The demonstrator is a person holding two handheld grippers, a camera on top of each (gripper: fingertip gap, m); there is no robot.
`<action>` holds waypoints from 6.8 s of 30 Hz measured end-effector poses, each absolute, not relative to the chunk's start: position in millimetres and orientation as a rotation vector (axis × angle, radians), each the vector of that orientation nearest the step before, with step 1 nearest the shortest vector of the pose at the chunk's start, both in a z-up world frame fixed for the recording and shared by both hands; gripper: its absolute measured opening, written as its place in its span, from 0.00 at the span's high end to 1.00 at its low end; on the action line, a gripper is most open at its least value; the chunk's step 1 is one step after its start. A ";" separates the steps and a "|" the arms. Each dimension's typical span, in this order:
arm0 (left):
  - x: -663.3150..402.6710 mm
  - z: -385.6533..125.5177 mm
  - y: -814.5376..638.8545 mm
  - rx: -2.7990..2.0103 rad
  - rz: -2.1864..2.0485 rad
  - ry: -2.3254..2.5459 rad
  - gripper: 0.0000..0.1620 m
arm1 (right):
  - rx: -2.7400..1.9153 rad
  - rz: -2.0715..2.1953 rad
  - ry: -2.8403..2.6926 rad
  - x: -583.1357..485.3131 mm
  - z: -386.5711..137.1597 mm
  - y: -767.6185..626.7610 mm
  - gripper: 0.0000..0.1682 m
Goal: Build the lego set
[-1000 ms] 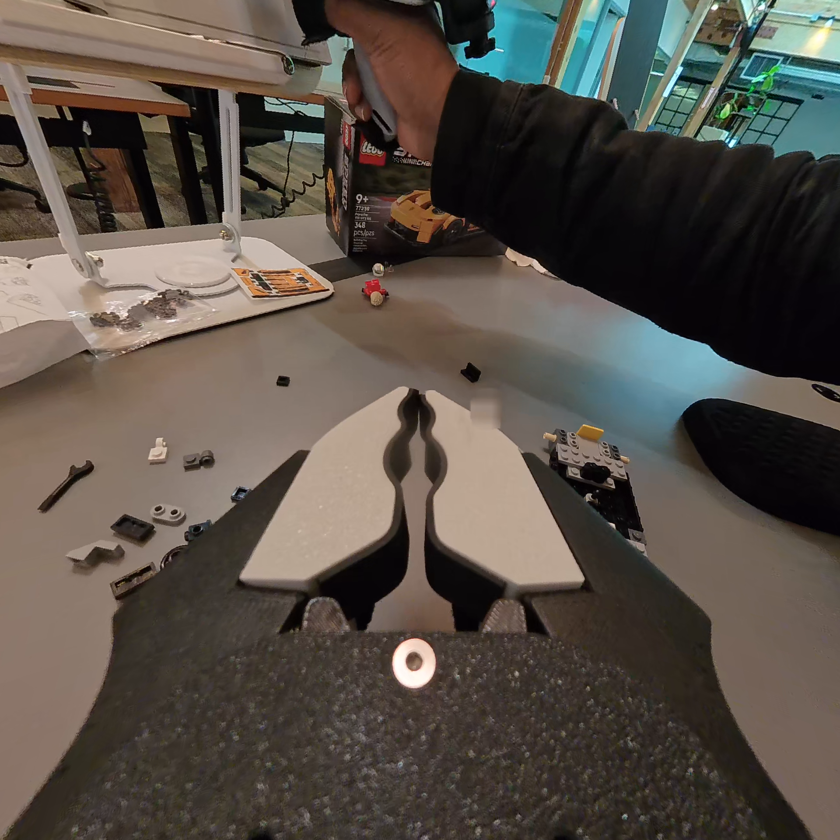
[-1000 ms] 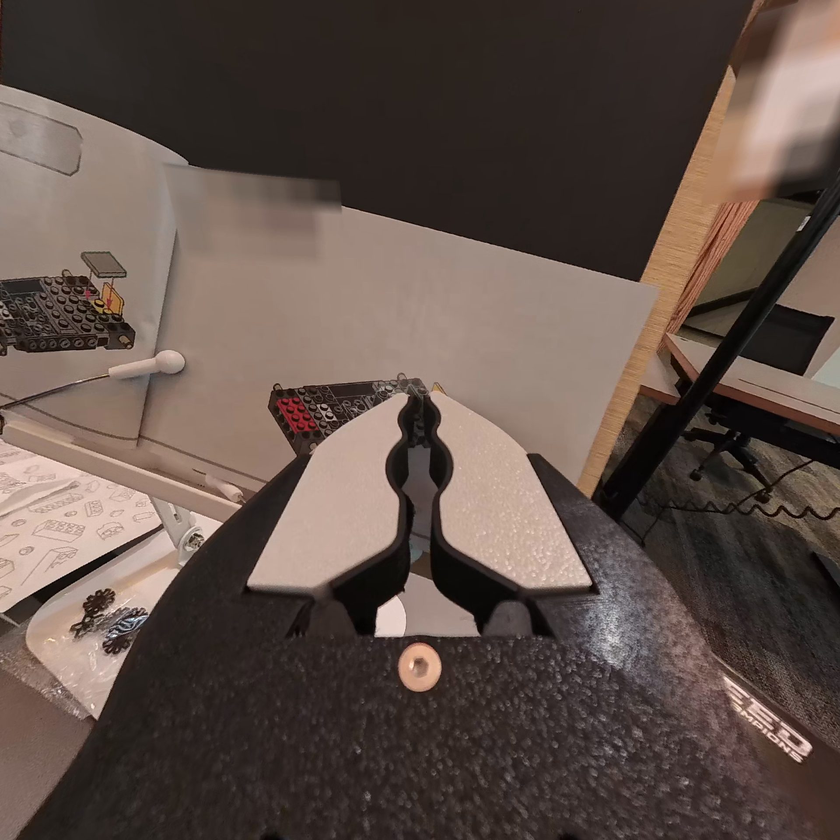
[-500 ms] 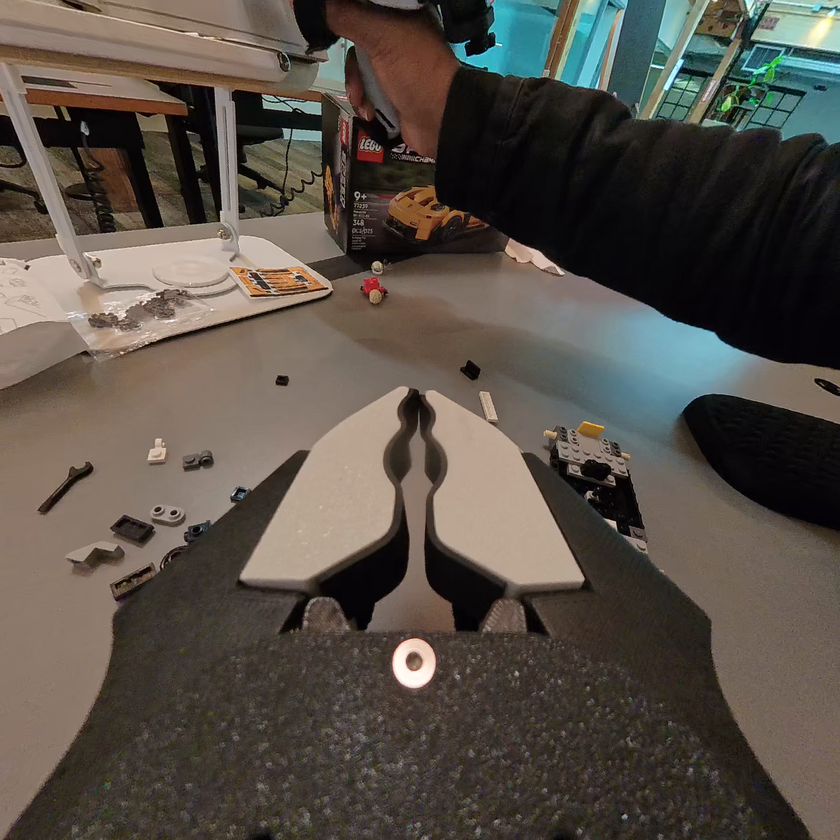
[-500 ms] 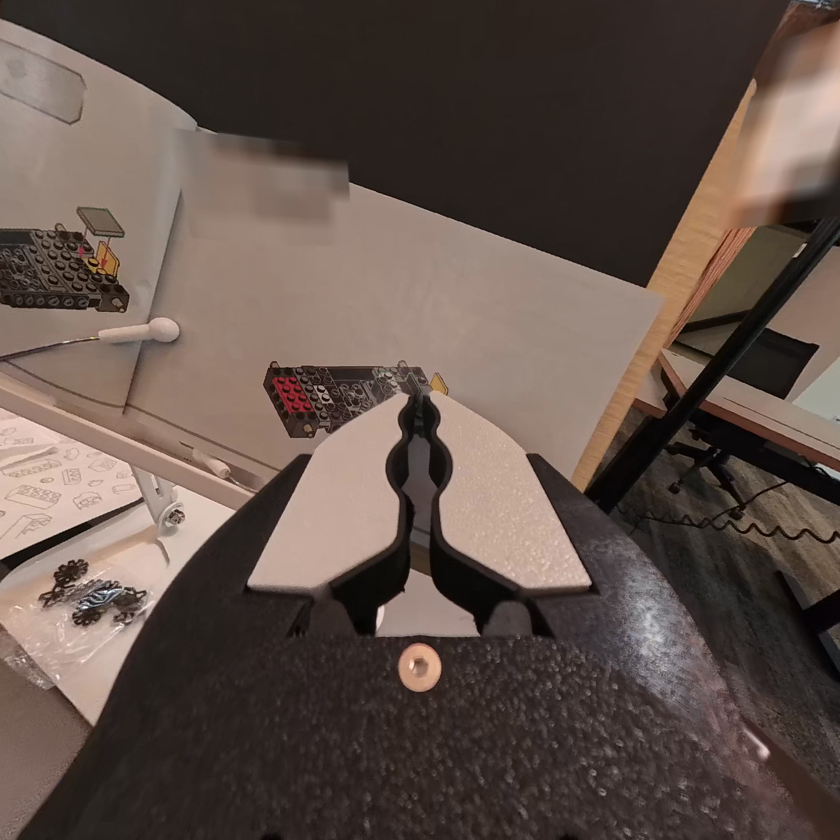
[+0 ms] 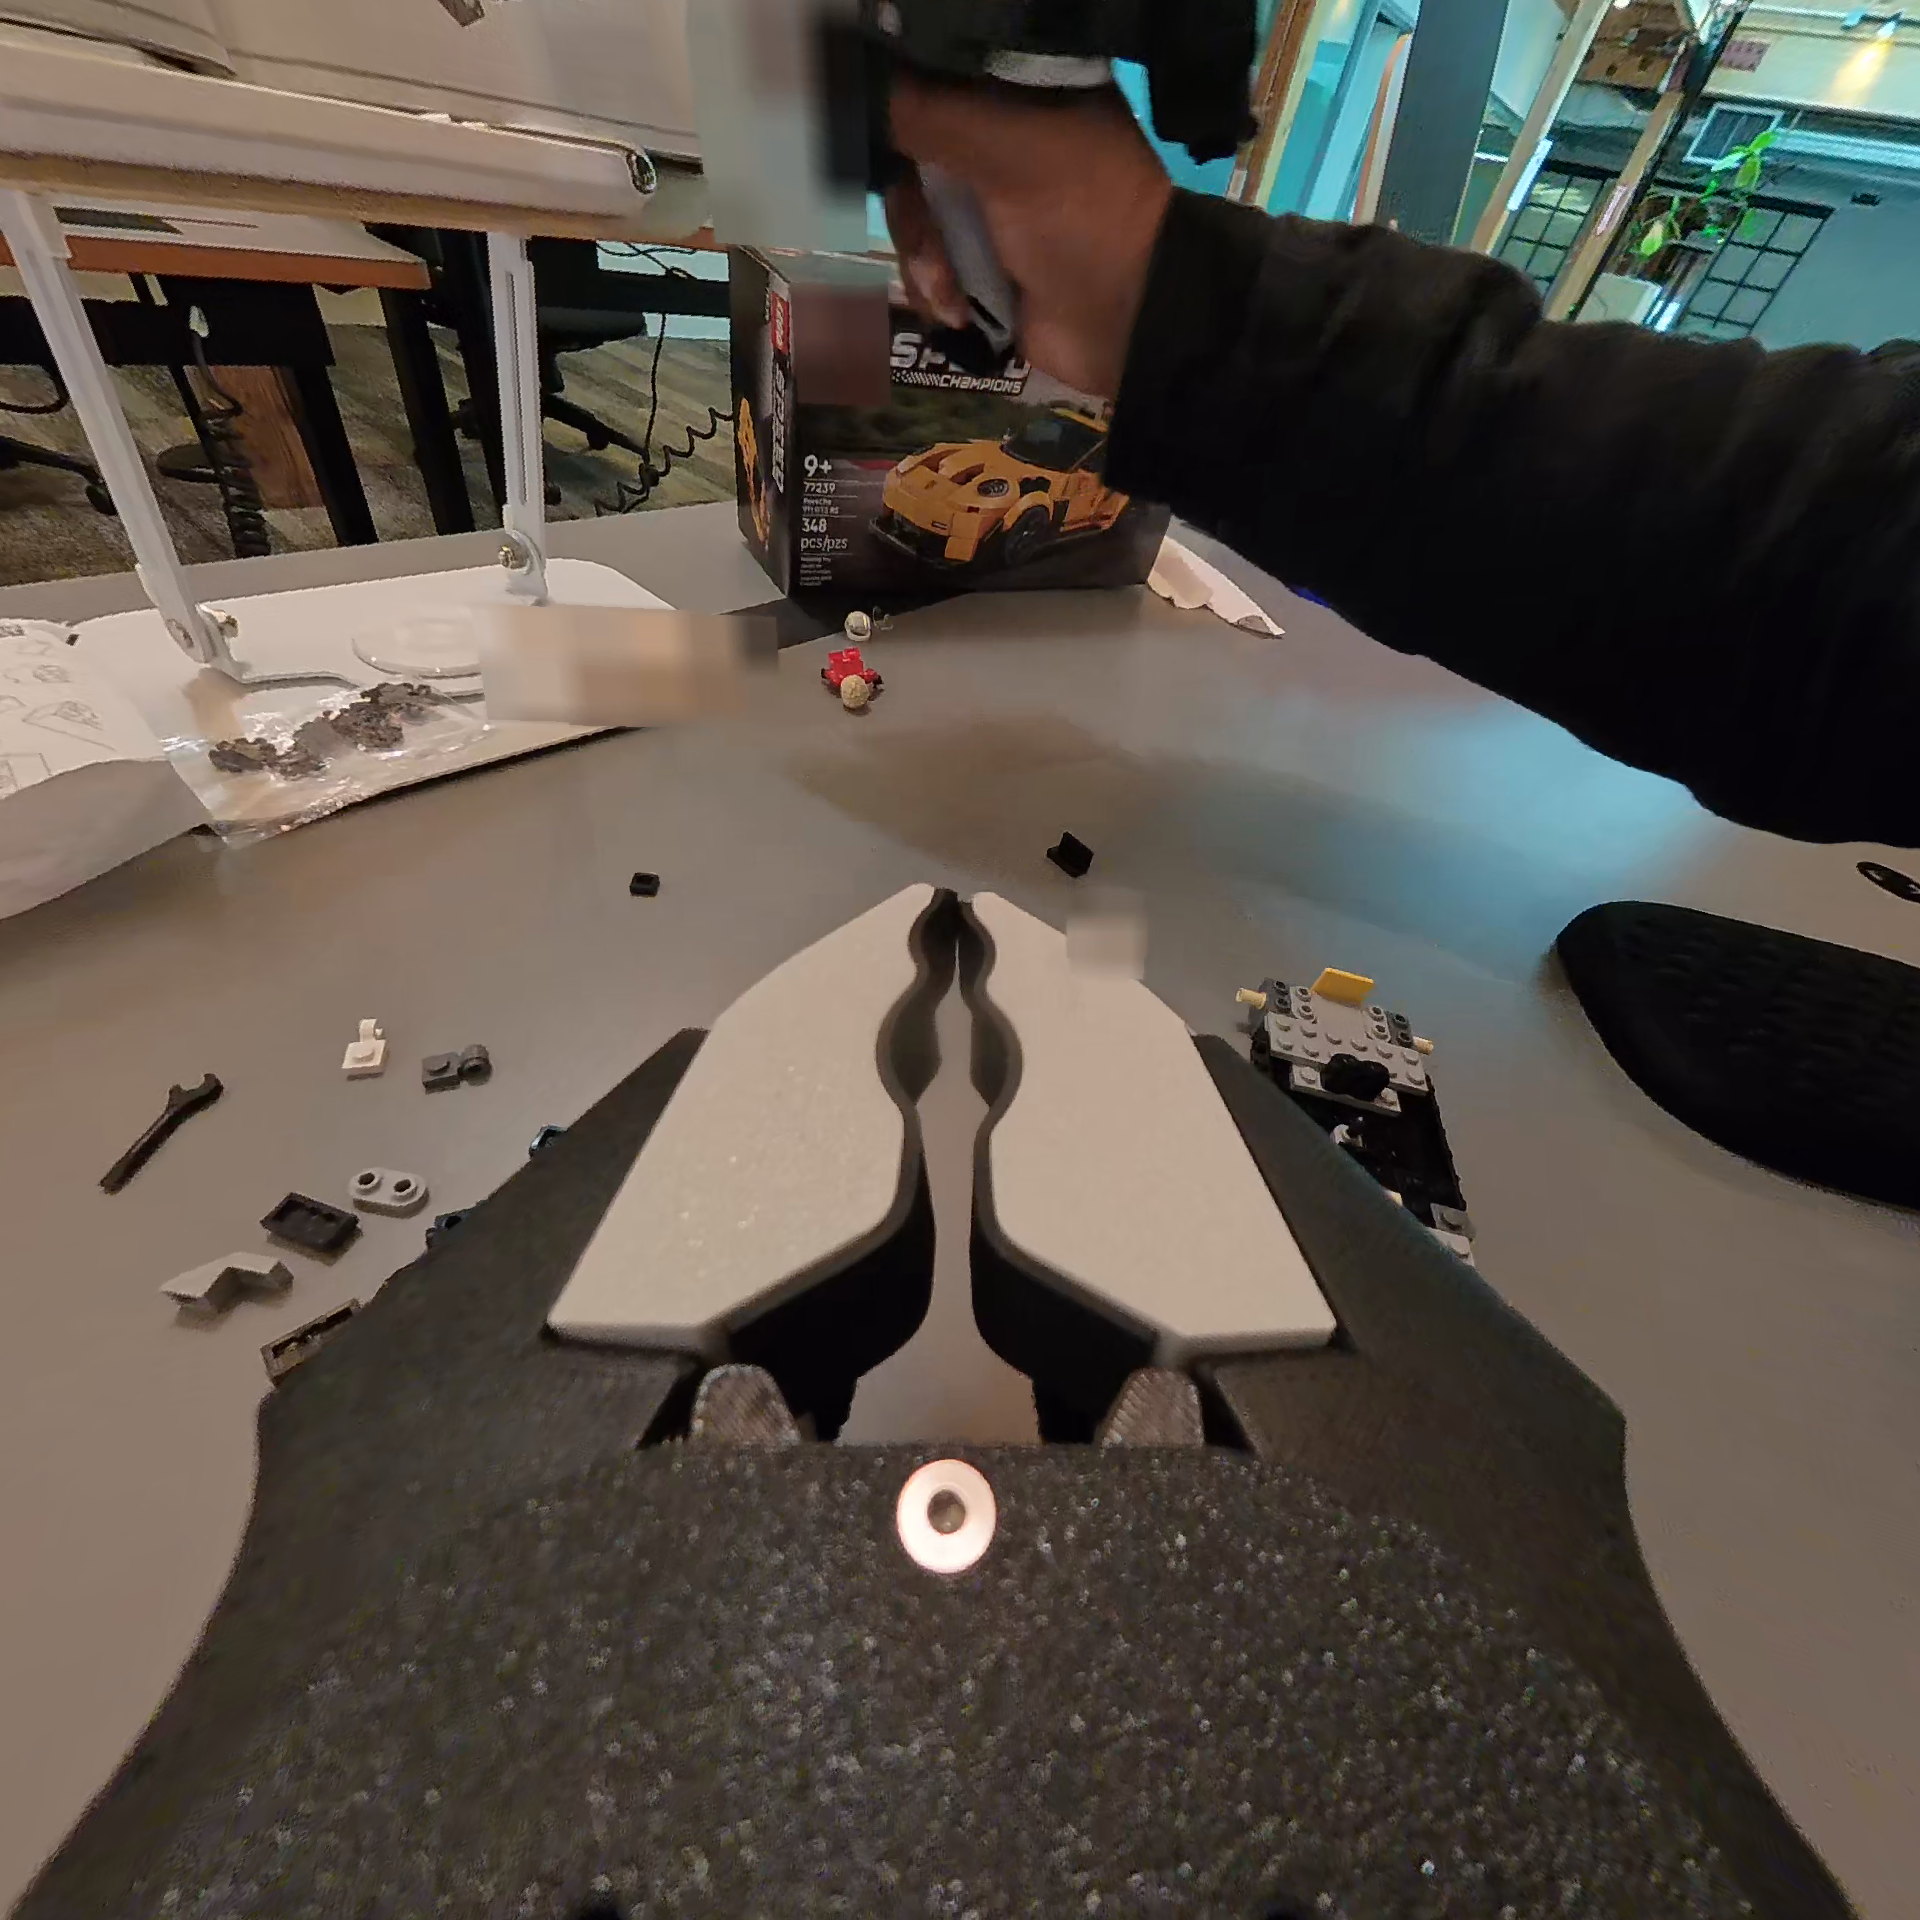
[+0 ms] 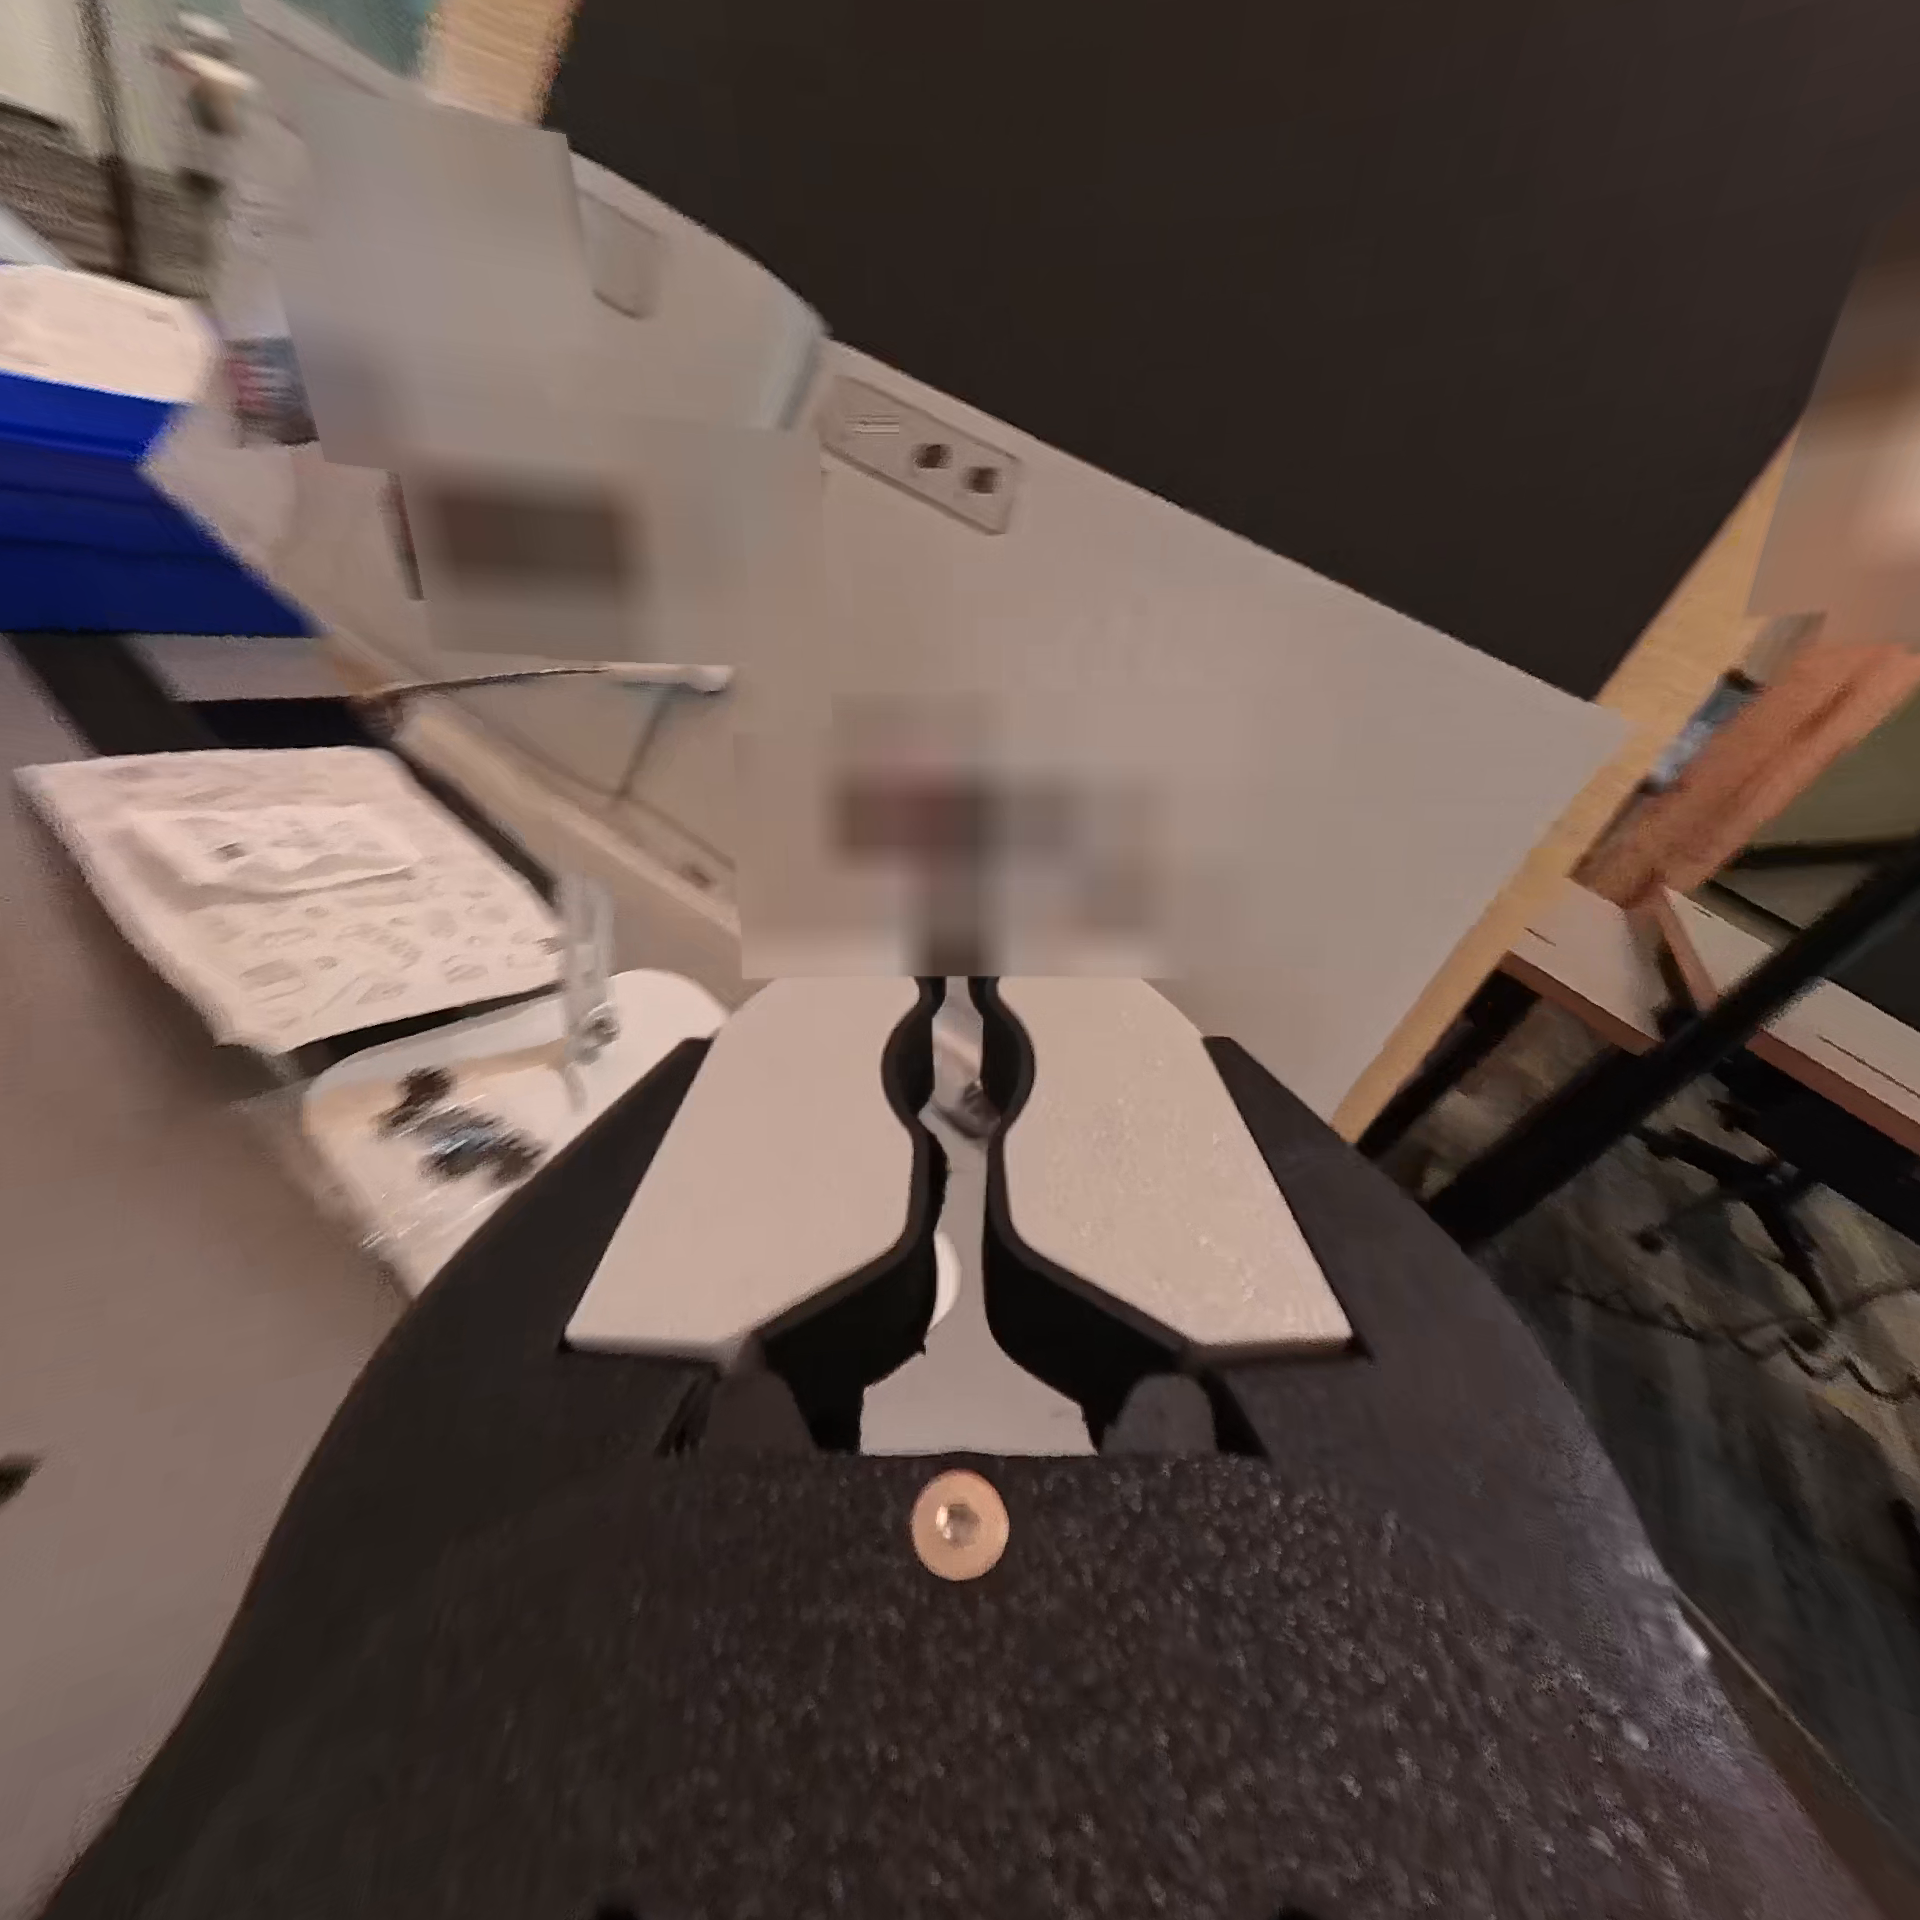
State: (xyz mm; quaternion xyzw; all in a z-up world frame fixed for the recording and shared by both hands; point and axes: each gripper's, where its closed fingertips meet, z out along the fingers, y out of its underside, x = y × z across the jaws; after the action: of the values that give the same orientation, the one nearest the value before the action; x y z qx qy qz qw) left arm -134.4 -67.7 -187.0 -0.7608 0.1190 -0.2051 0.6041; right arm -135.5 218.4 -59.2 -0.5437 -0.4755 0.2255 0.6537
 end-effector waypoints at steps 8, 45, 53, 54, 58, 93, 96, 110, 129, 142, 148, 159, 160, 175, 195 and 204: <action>-126.0 -187.1 -70.5 -1.765 -0.492 0.310 1.00 | -1.422 0.793 -1.671 -72.8 -160.1 64.4 0.93; -18.2 -171.8 -138.9 -1.447 -0.560 1.017 0.82 | -1.348 1.622 -2.544 -16.9 -200.6 -138.0 0.96; -12.9 -177.1 -145.6 -1.414 -0.427 1.126 0.92 | -1.360 1.792 -2.553 -8.3 -187.3 -151.8 0.96; -12.0 -176.2 -147.0 -1.404 -0.420 1.134 0.95 | -1.363 1.806 -2.553 -7.2 -185.7 -152.9 0.96; -9.4 -176.2 -149.9 -1.409 -0.423 1.155 0.96 | -1.372 1.813 -2.548 -5.2 -184.8 -154.8 0.96; -40.0 -271.3 -133.3 -2.261 -0.658 0.859 0.65 | -1.868 0.717 -1.501 21.9 -238.9 -83.4 0.96; -32.9 -270.8 -138.3 -2.259 -0.673 0.888 0.72 | -1.928 0.708 -1.495 22.2 -251.7 -87.7 0.96; -10.1 -267.0 -162.7 -2.291 -0.807 0.929 0.70 | -2.026 0.670 -1.533 28.4 -256.5 -104.3 0.95; 5.7 -251.7 -172.9 -2.208 -0.962 0.947 0.72 | -1.957 0.667 -1.577 33.9 -254.8 -96.2 0.95; -10.4 -246.0 -138.2 -2.081 -0.727 1.007 0.80 | -1.985 0.677 -1.587 41.2 -258.8 -102.2 0.95; -2.6 -249.7 -124.2 -1.897 -0.593 1.428 0.87 | -1.988 0.676 -1.646 37.3 -259.6 -105.4 0.95; 16.4 -248.4 -110.5 -1.698 -0.744 1.803 0.92 | -2.017 0.688 -1.638 34.4 -261.8 -107.1 0.95; 16.3 -250.7 -110.0 -1.703 -0.743 1.819 0.92 | -2.016 0.692 -1.637 33.9 -261.8 -107.1 0.95; 16.2 -259.3 -110.4 -1.733 -0.744 1.900 0.95 | -2.023 0.727 -1.647 32.2 -262.2 -108.1 0.94; 12.7 -262.7 -112.1 -1.776 -0.714 2.023 0.93 | -2.004 0.744 -1.689 38.4 -261.5 -113.2 0.95; 12.7 -262.3 -110.8 -1.778 -0.722 2.000 0.93 | -1.992 0.752 -1.684 39.7 -259.3 -112.0 0.95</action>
State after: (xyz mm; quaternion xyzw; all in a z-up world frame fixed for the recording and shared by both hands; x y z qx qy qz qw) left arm 12.7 -110.8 -262.3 -0.6306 0.7092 -0.2560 0.1839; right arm 39.7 -112.0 -259.3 -0.7173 -0.6061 0.2706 0.2119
